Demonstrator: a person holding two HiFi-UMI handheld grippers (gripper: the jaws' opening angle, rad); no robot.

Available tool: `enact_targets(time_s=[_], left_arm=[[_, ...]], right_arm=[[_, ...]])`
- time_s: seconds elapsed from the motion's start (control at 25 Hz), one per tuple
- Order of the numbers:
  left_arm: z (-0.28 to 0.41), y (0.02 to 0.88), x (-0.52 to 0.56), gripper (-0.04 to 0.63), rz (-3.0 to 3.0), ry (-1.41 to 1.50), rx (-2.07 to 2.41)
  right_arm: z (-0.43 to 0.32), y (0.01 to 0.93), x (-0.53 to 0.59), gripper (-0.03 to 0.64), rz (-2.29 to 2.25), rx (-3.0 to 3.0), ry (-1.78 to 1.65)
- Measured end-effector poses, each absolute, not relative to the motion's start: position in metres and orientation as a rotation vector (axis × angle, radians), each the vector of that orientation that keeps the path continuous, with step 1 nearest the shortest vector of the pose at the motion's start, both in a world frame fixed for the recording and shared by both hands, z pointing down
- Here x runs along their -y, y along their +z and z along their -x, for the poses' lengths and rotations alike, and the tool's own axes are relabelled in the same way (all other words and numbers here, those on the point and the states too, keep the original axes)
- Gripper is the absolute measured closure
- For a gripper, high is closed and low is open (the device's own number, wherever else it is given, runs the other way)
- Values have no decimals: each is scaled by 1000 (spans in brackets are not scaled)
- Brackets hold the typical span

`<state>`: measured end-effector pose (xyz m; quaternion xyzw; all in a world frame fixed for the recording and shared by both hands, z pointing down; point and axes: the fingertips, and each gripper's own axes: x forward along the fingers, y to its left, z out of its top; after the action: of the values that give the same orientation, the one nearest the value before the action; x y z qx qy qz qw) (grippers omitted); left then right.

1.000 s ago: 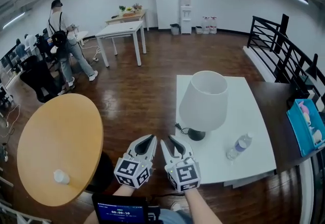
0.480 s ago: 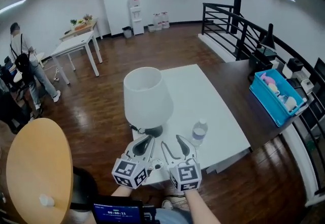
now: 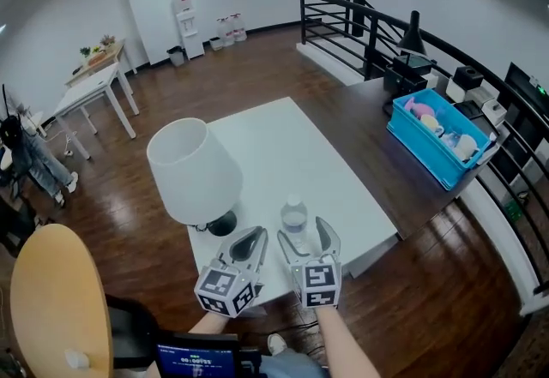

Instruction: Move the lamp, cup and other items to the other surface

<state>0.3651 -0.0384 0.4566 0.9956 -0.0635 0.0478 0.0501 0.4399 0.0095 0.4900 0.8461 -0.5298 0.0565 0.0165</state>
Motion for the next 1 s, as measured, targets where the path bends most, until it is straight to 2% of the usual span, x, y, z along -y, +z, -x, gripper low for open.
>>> enact_targets(time_s=[0.28, 0.4, 0.52, 1.0], left_arm=[[-364, 470, 54, 554, -3043, 227, 240], [-361, 470, 65, 555, -3050, 243, 277], [-356, 471, 71, 554, -3051, 250, 315], [-291, 467, 105, 554, -3011, 220, 569]], right_arm=[[-457, 520, 22, 231, -2545, 1700, 250], [-458, 521, 32, 312, -2520, 1725, 232], [-455, 519, 34, 328, -2513, 1741, 218], [-356, 496, 68, 330, -2355, 2023, 150]])
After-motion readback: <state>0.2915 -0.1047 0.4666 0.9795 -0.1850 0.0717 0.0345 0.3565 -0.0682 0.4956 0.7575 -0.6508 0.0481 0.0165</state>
